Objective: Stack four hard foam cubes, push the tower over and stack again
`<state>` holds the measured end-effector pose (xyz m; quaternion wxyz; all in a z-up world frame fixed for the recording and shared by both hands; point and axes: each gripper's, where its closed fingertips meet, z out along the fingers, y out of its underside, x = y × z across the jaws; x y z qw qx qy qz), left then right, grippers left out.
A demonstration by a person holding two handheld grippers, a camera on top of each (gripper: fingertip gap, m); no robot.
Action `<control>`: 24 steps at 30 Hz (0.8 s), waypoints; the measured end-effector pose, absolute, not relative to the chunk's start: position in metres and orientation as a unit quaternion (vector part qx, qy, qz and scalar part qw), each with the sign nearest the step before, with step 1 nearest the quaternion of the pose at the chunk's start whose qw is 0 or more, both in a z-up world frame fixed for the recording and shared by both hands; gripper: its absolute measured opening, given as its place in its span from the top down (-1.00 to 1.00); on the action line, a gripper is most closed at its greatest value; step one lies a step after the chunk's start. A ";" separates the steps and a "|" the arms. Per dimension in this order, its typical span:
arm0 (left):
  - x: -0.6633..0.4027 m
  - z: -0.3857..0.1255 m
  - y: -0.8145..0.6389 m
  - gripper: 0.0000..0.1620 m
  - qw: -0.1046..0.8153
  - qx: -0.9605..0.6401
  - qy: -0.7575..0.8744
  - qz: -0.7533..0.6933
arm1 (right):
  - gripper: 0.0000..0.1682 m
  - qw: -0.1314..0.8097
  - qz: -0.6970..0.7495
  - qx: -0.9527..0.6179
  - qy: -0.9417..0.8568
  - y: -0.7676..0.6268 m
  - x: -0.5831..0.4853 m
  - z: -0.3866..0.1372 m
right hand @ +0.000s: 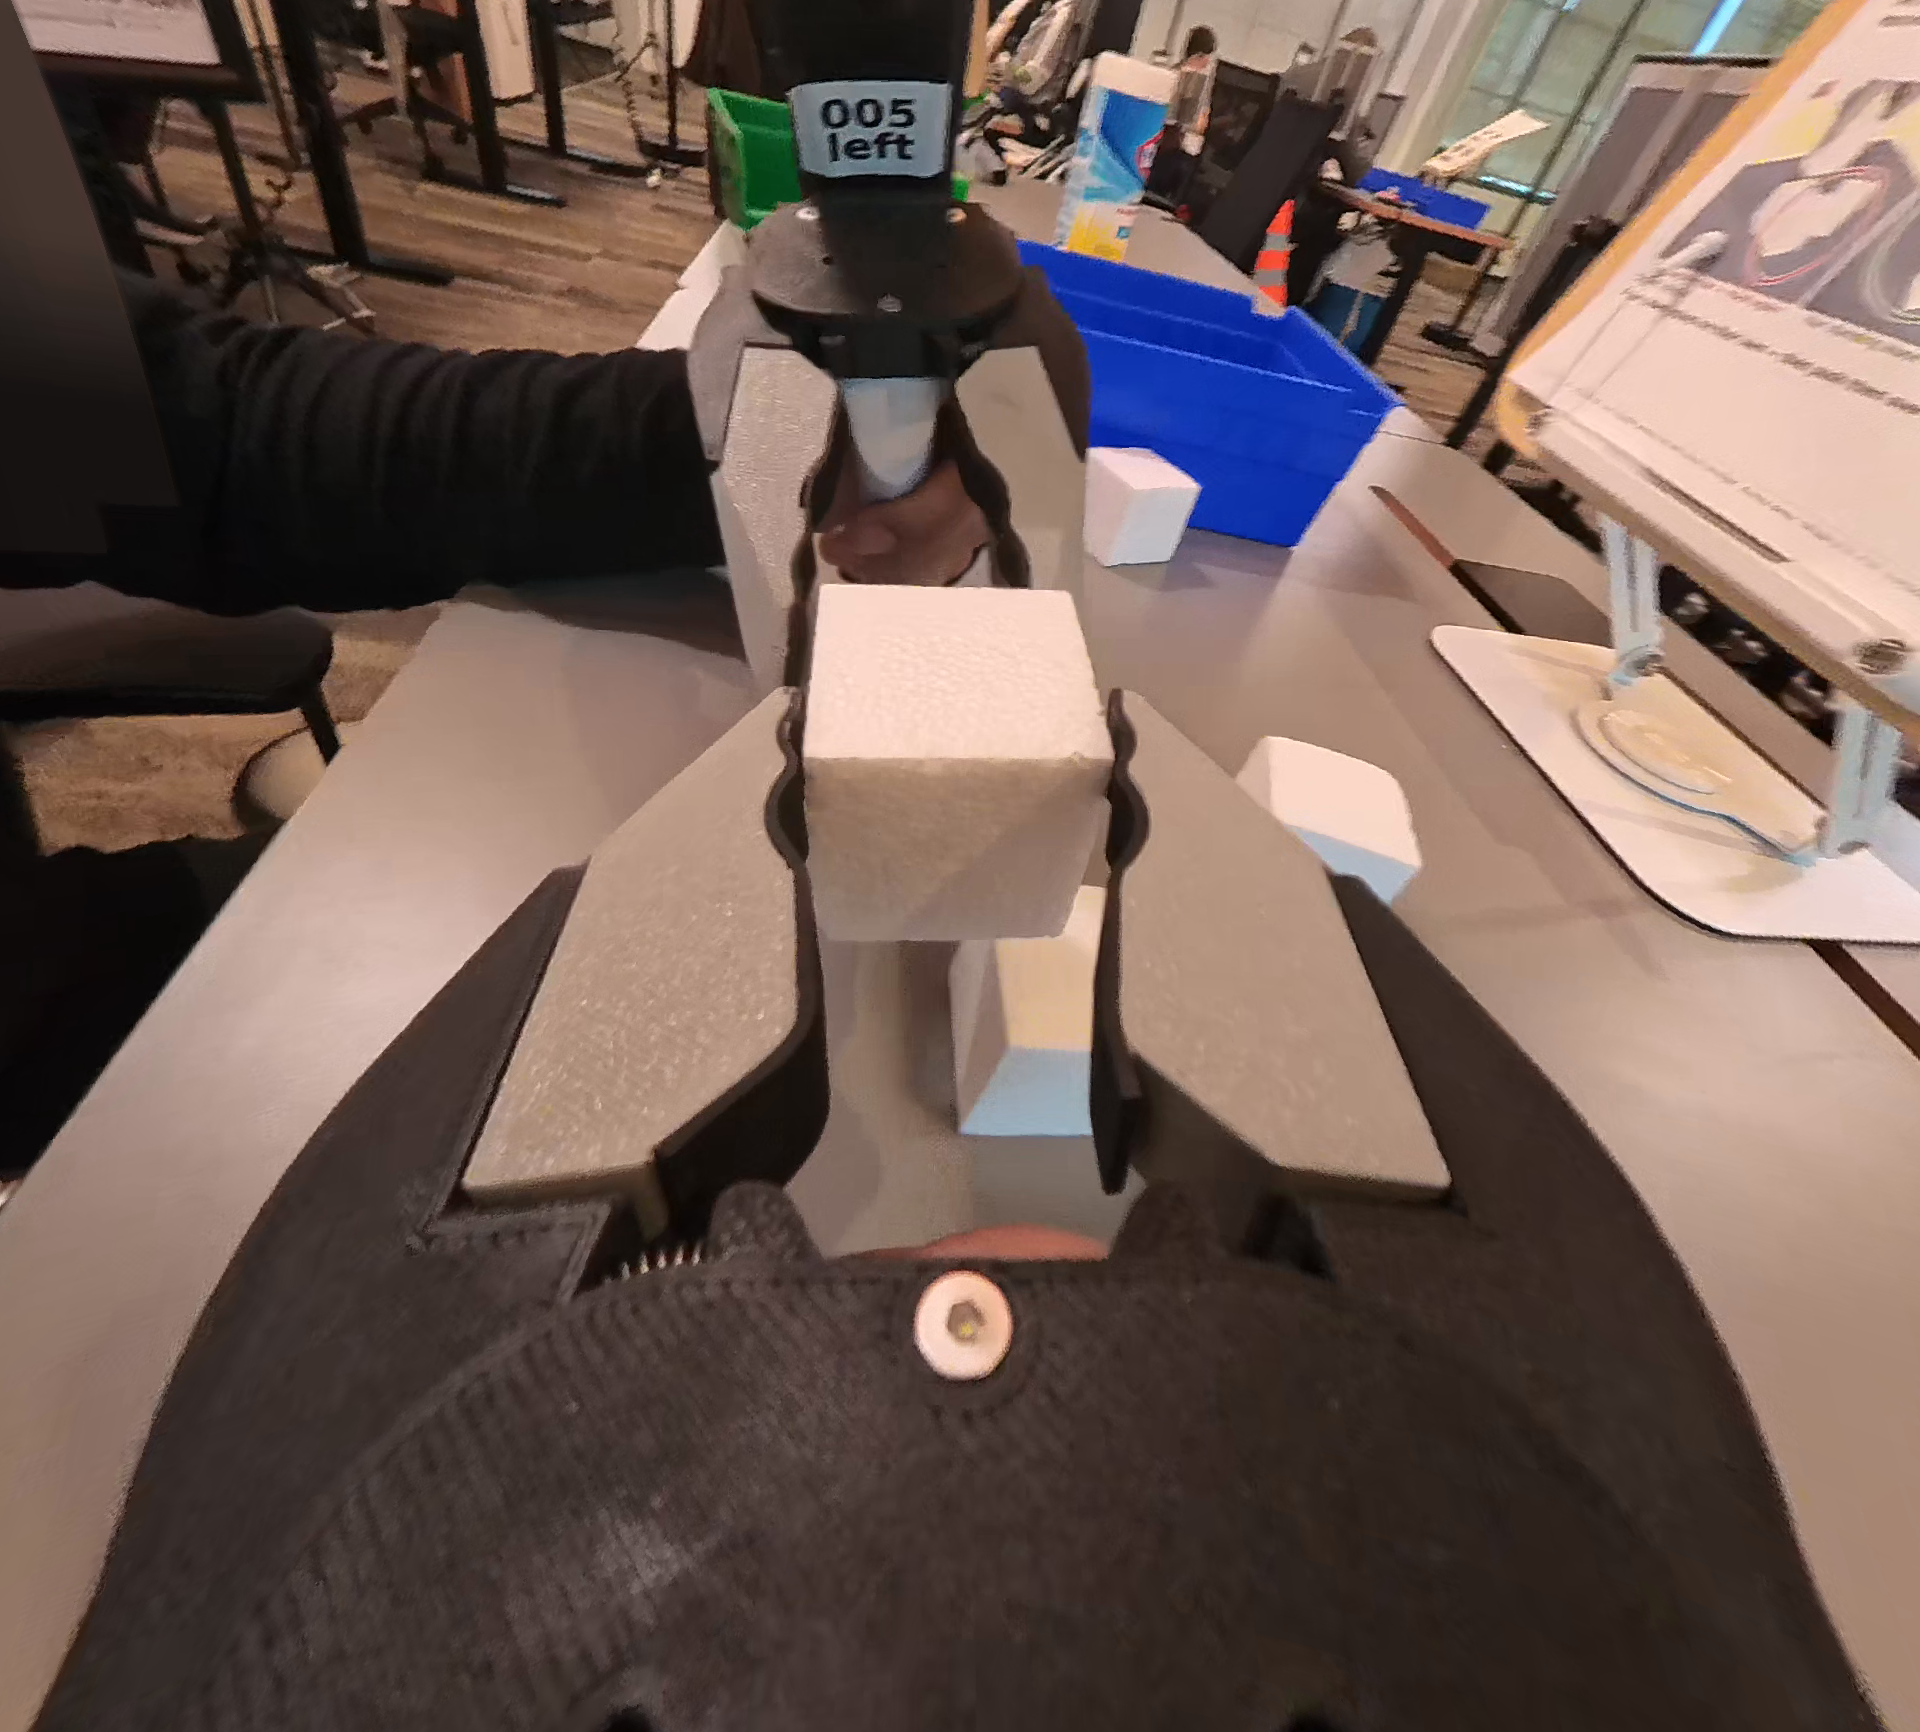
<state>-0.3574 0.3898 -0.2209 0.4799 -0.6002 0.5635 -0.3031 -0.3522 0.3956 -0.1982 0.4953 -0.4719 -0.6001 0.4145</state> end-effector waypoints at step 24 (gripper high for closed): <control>-0.414 -0.226 0.474 0.38 0.492 -0.749 0.325 -0.302 | 0.35 0.472 0.440 -0.508 -0.571 0.445 -0.355 -0.223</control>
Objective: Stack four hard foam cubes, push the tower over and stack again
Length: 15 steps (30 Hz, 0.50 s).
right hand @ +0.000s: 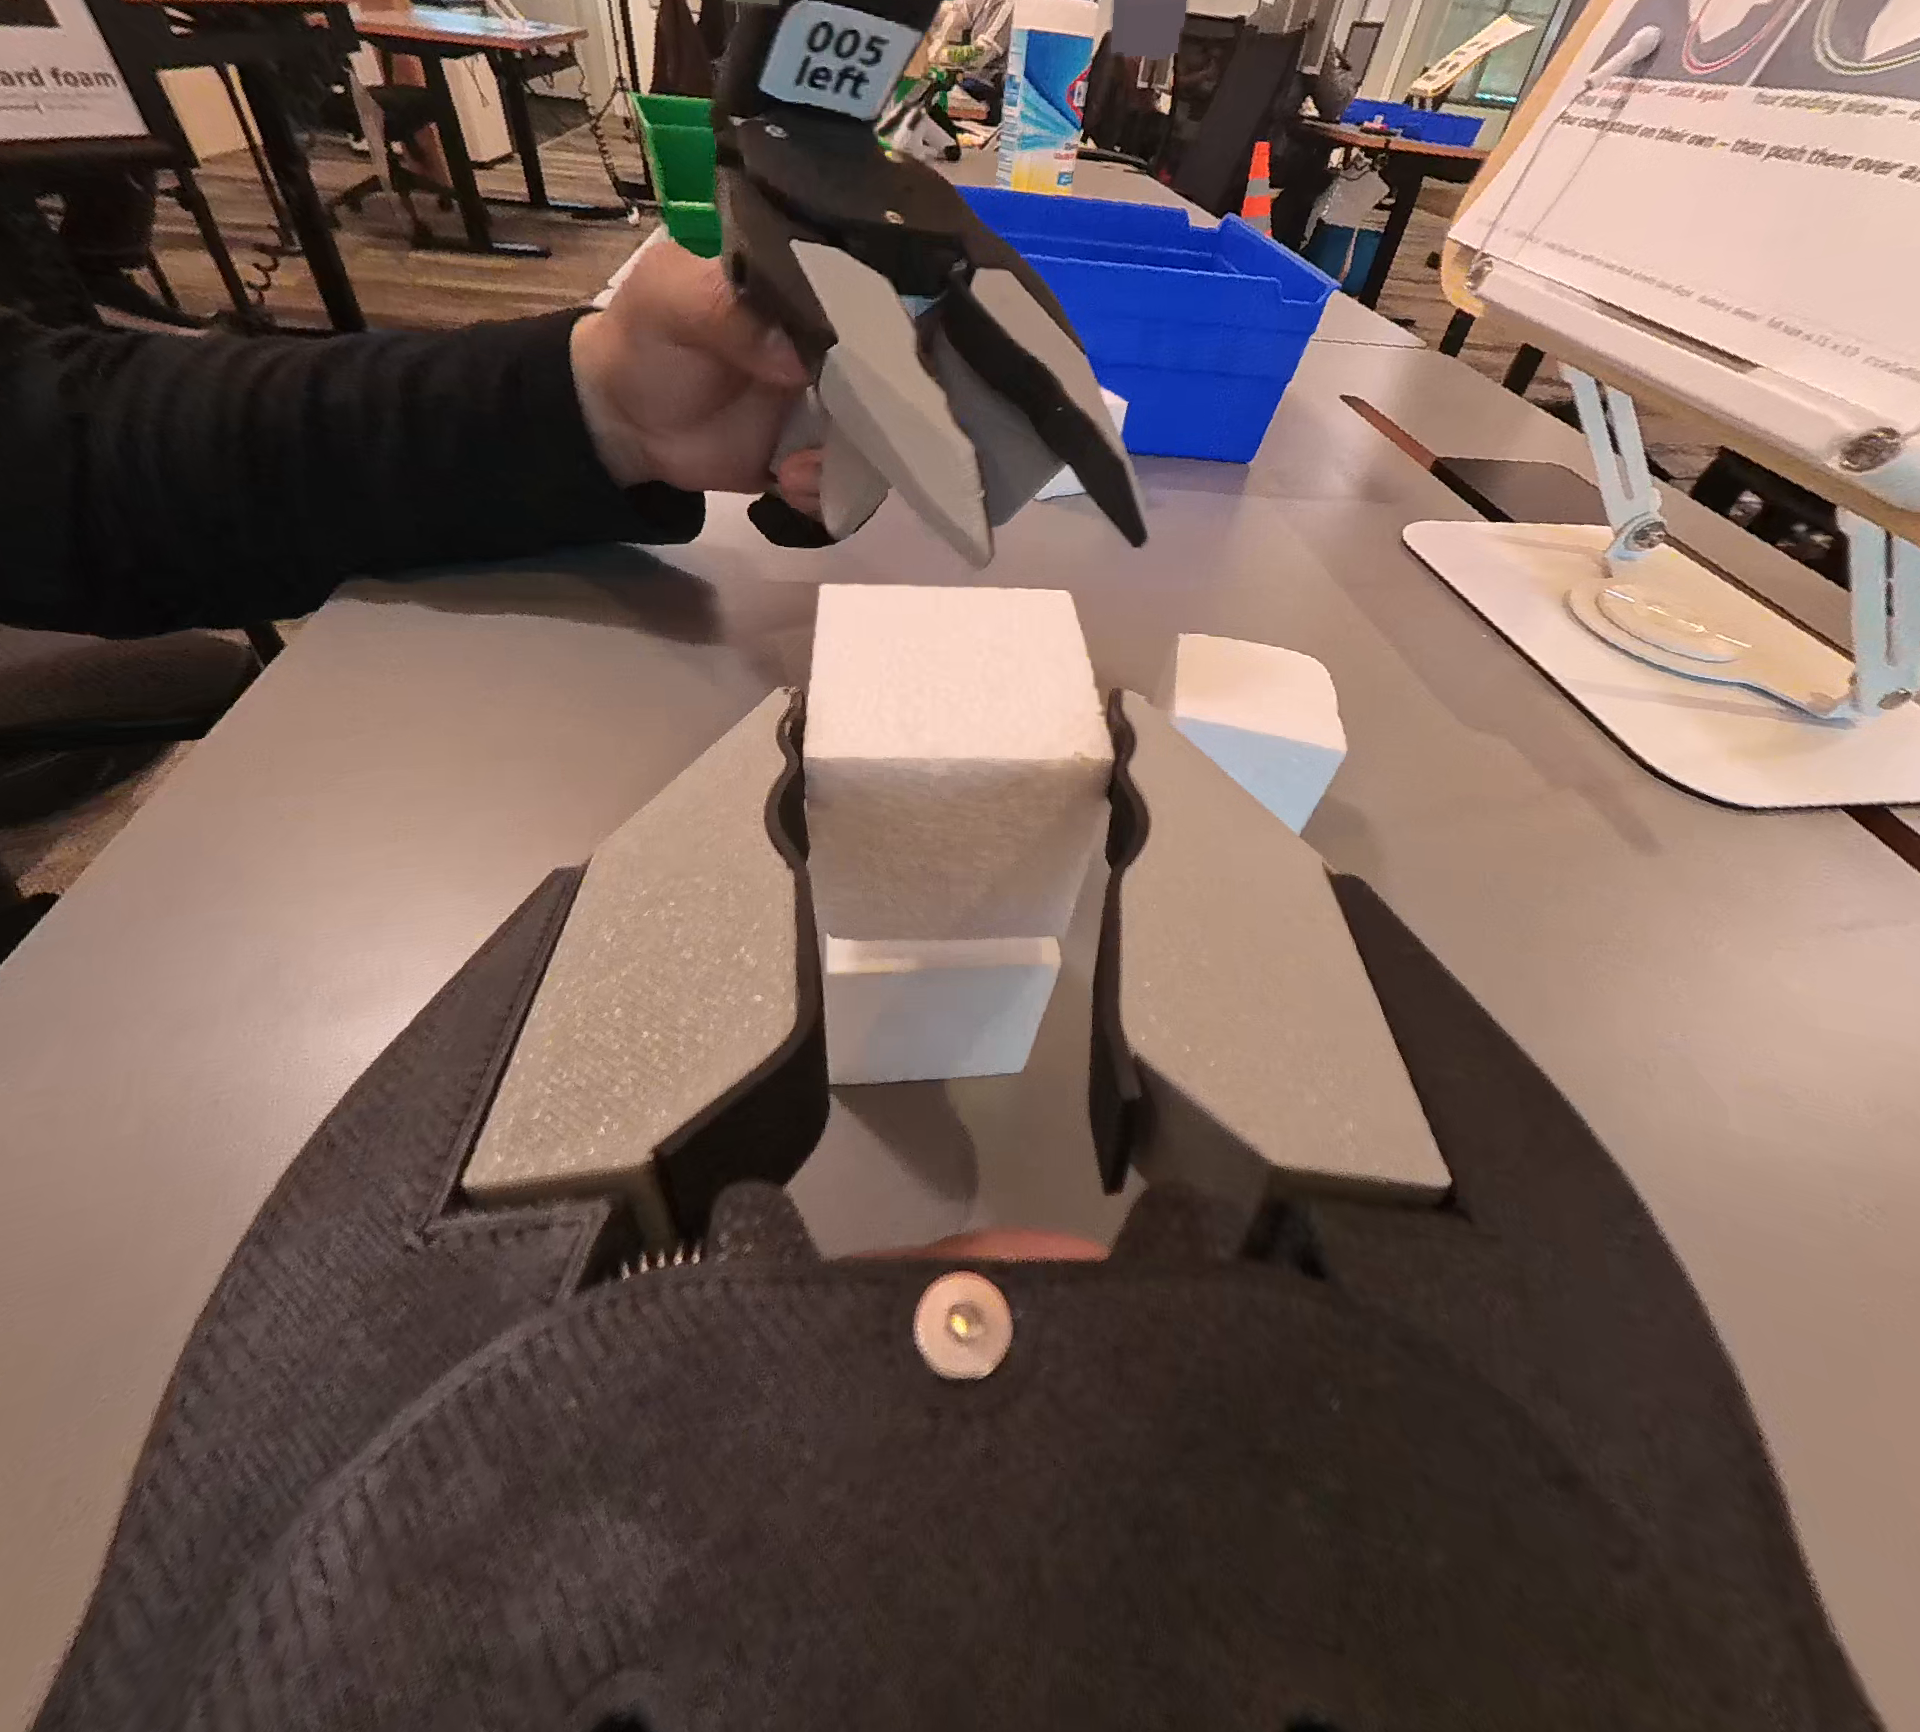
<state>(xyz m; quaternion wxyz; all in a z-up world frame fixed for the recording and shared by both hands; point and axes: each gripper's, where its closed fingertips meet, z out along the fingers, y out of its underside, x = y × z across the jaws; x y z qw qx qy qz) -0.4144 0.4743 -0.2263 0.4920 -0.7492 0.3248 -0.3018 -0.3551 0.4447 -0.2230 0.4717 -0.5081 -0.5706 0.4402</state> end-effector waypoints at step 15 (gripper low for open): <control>-0.417 -0.223 0.477 0.39 0.490 -0.749 0.298 -0.330 | 0.35 0.468 0.428 -0.504 -0.587 0.442 -0.356 -0.227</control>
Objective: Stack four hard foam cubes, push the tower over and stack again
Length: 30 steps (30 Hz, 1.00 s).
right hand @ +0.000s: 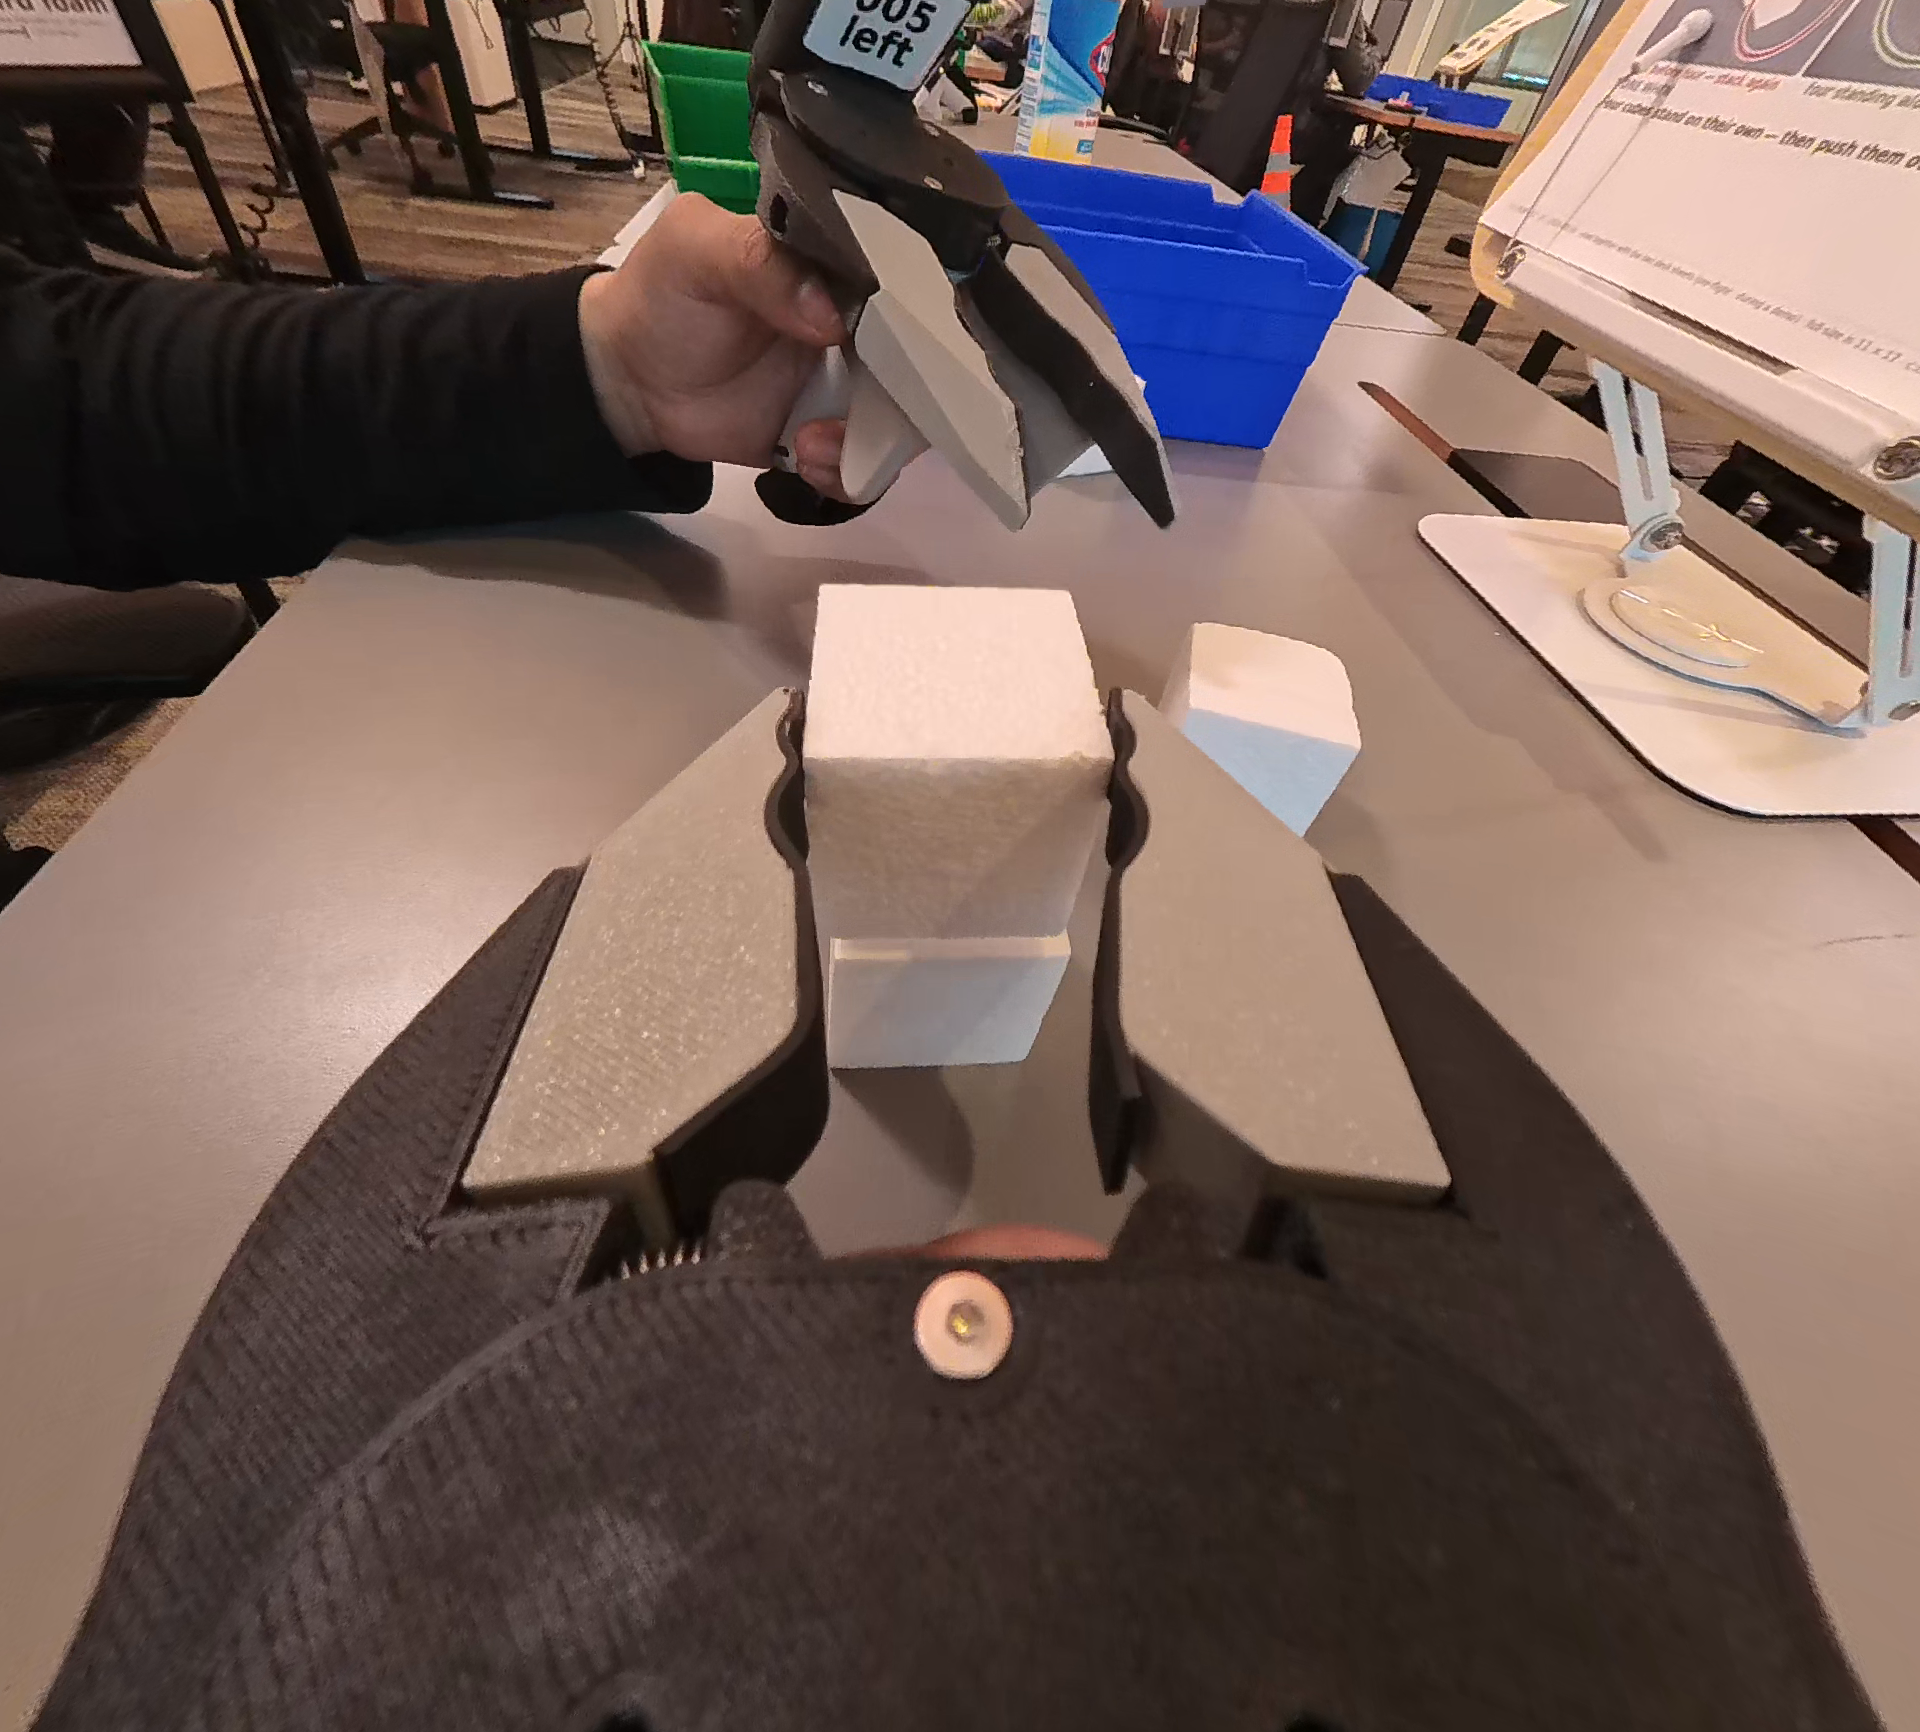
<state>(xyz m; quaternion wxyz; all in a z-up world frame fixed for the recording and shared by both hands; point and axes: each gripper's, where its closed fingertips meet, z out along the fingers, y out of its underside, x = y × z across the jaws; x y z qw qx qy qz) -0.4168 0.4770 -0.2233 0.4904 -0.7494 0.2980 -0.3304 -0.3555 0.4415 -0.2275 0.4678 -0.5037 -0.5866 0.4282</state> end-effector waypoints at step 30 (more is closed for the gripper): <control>-0.414 -0.227 0.476 0.38 0.484 -0.751 0.304 -0.332 | 0.34 0.462 0.427 -0.510 -0.587 0.443 -0.356 -0.233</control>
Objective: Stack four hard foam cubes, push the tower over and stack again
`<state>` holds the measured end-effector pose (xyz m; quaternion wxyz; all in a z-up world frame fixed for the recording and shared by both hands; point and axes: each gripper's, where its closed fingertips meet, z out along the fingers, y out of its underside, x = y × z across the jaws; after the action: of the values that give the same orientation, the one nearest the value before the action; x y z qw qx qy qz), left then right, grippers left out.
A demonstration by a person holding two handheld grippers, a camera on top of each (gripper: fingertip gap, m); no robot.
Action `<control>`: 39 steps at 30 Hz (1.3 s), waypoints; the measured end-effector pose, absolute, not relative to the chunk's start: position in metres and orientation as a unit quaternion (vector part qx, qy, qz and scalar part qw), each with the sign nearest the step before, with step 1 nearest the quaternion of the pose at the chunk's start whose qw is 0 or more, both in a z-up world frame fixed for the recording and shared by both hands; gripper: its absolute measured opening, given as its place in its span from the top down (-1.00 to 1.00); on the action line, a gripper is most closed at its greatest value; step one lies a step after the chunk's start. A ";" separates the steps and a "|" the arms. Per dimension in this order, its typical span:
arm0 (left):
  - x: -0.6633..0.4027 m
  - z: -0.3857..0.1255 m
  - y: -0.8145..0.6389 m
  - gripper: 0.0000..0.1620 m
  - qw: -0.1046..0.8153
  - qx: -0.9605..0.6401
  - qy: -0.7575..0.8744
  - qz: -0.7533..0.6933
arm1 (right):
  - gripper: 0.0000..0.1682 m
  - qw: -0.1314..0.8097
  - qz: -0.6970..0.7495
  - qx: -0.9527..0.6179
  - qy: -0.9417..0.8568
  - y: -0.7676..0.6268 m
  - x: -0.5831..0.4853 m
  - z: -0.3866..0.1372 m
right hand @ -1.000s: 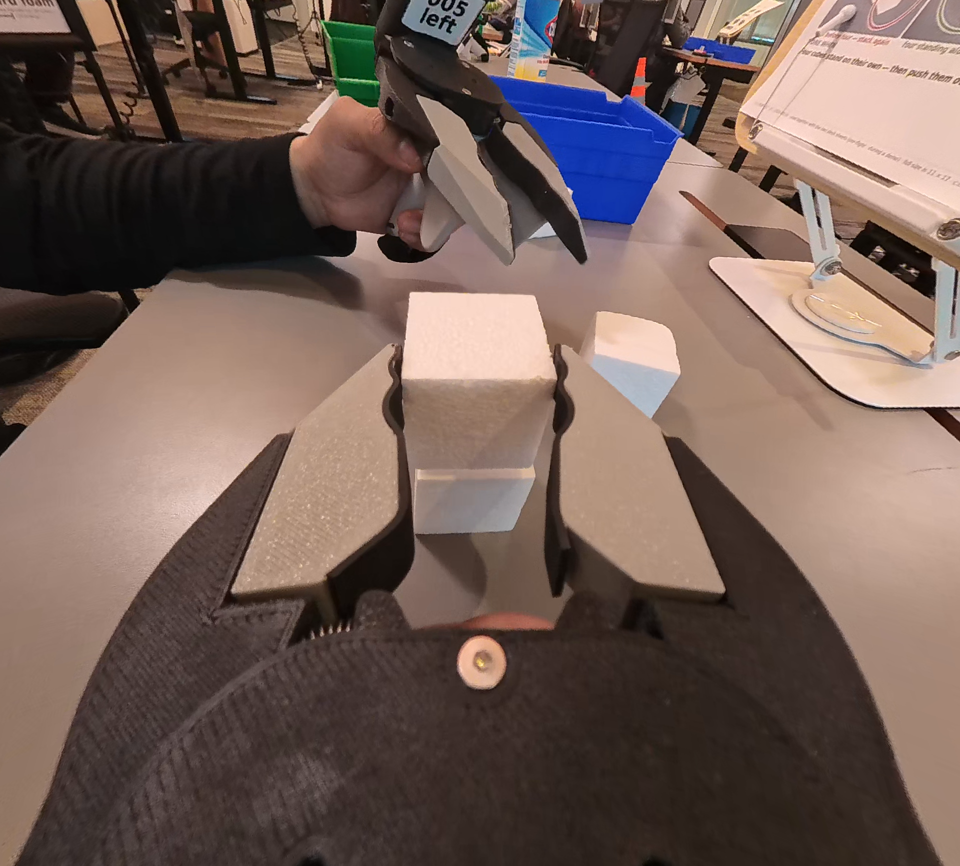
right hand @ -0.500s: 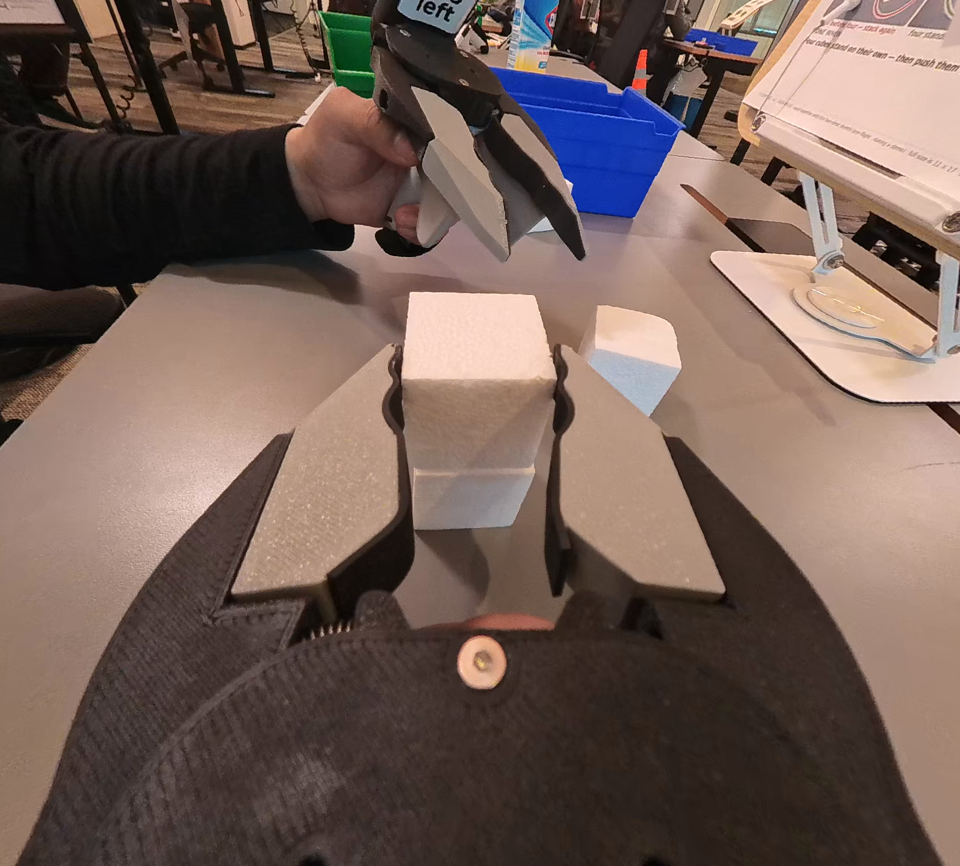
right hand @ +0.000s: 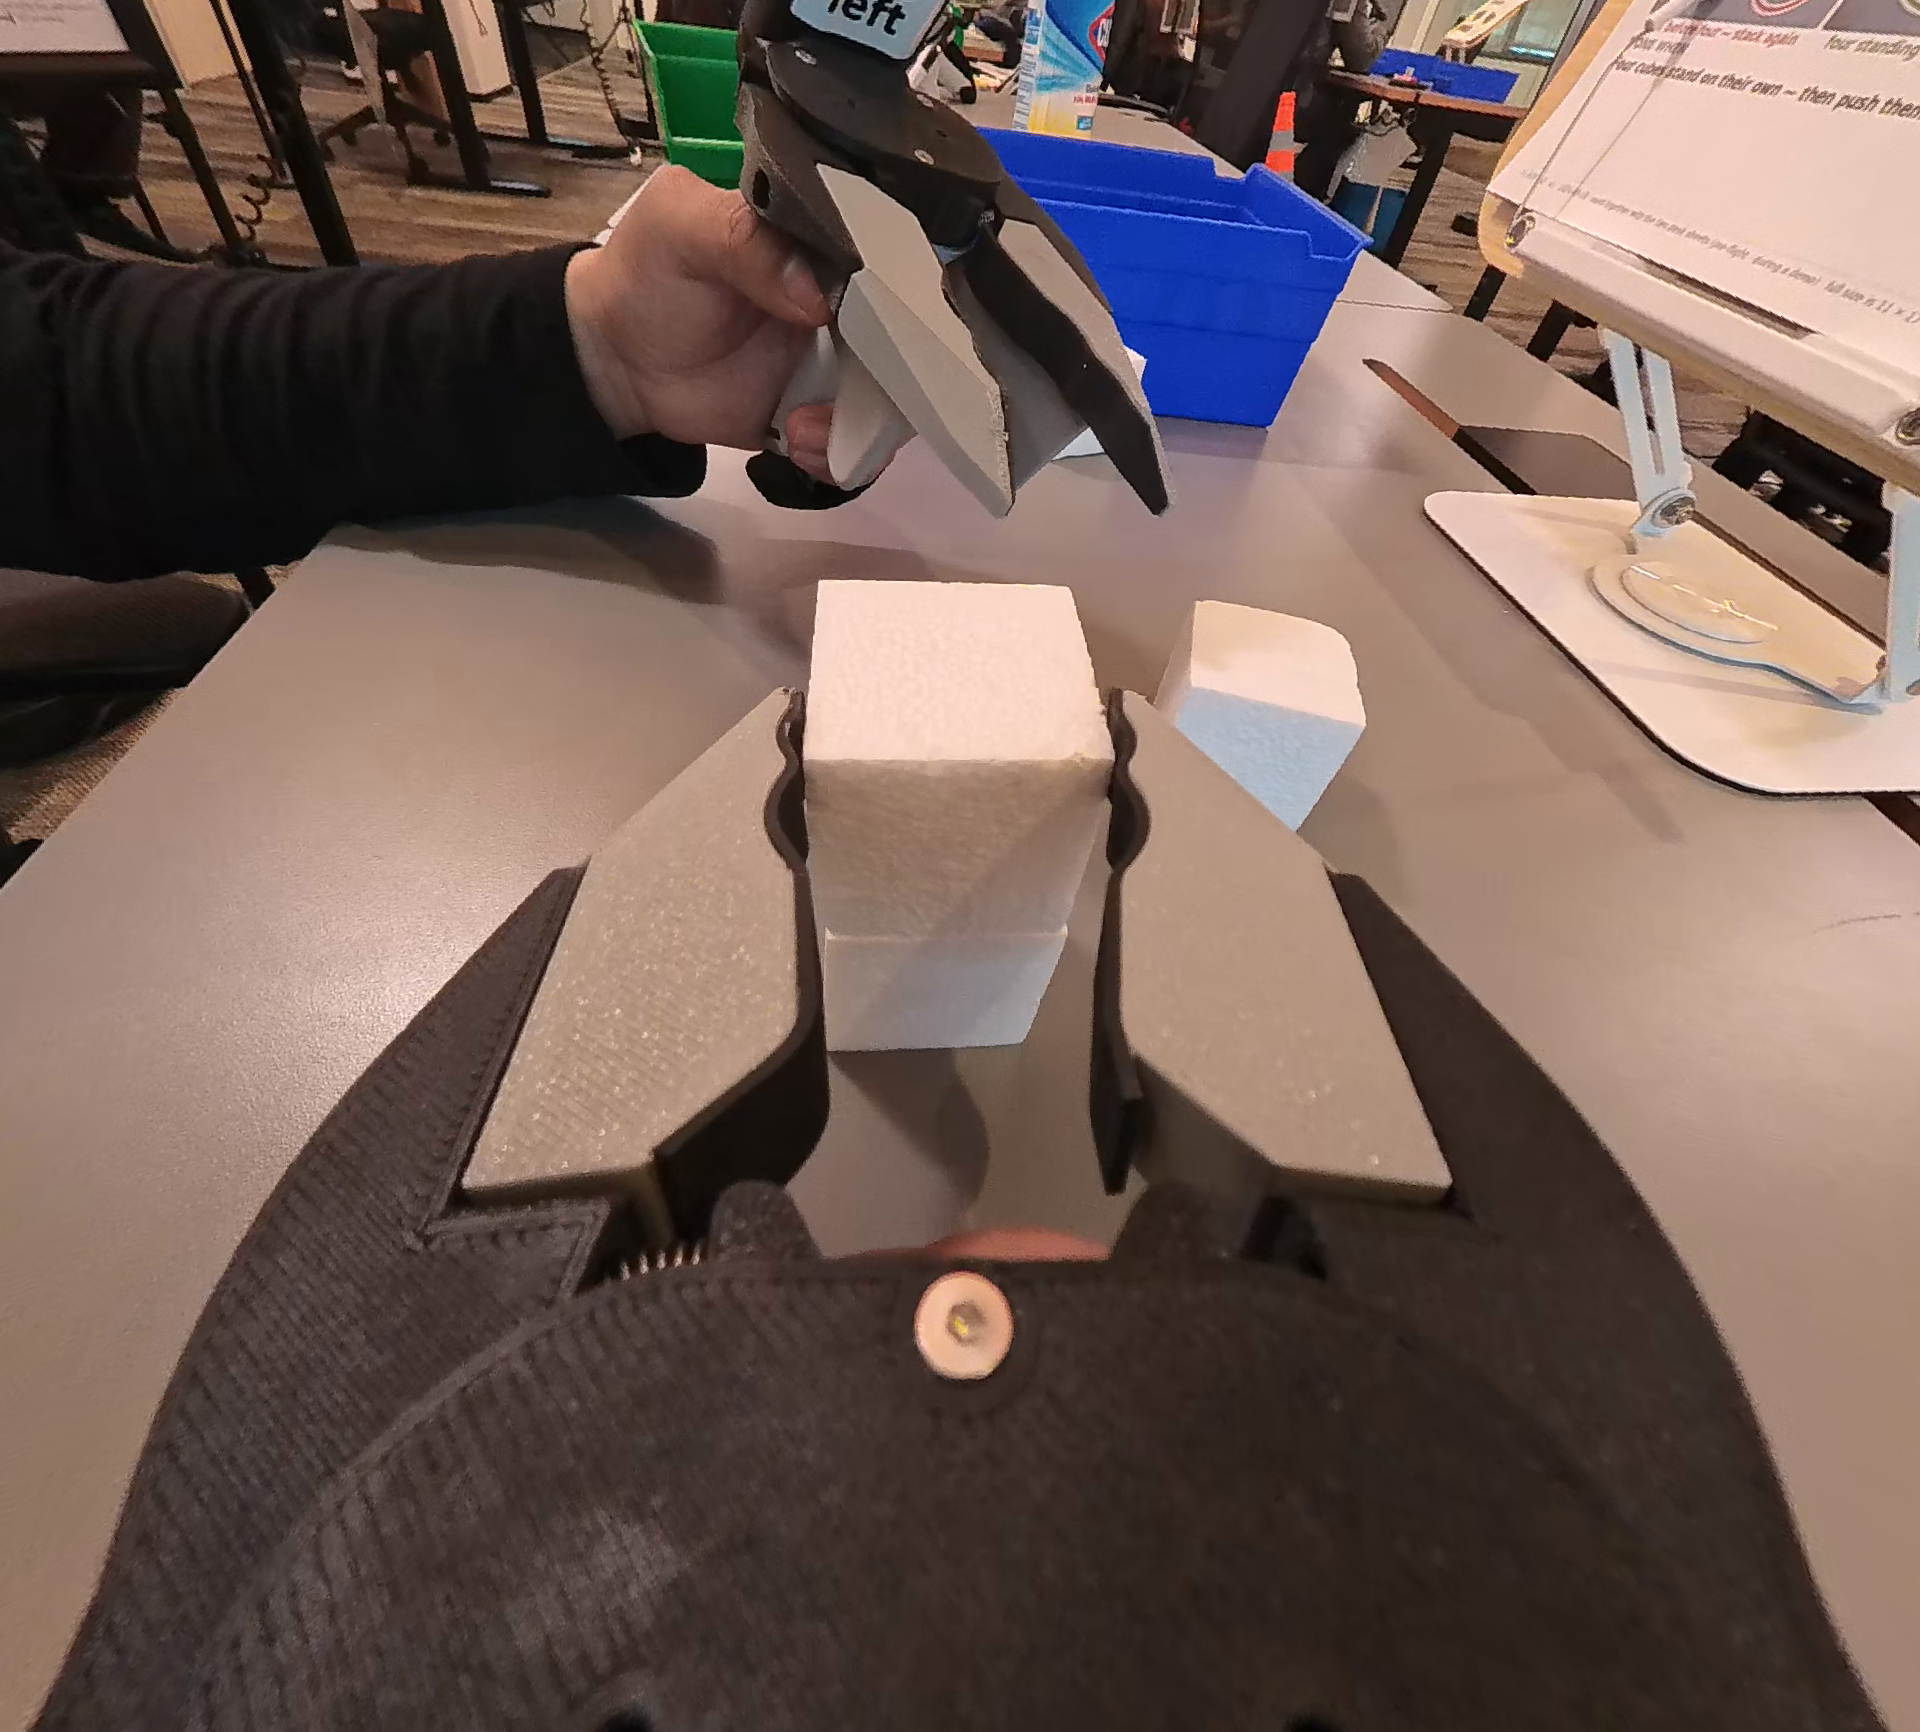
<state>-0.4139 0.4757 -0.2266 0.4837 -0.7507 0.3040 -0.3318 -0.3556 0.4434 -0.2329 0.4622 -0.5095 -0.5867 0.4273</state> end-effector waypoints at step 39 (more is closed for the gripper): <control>-0.409 -0.243 0.508 0.31 0.504 -0.783 0.294 -0.216 | 0.30 0.513 0.466 -0.503 -0.517 0.456 -0.334 -0.191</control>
<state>-0.4085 0.5077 -0.2432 0.5042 -0.7829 0.2939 -0.2155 -0.3339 0.4562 -0.1906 0.5135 -0.5027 -0.5166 0.4656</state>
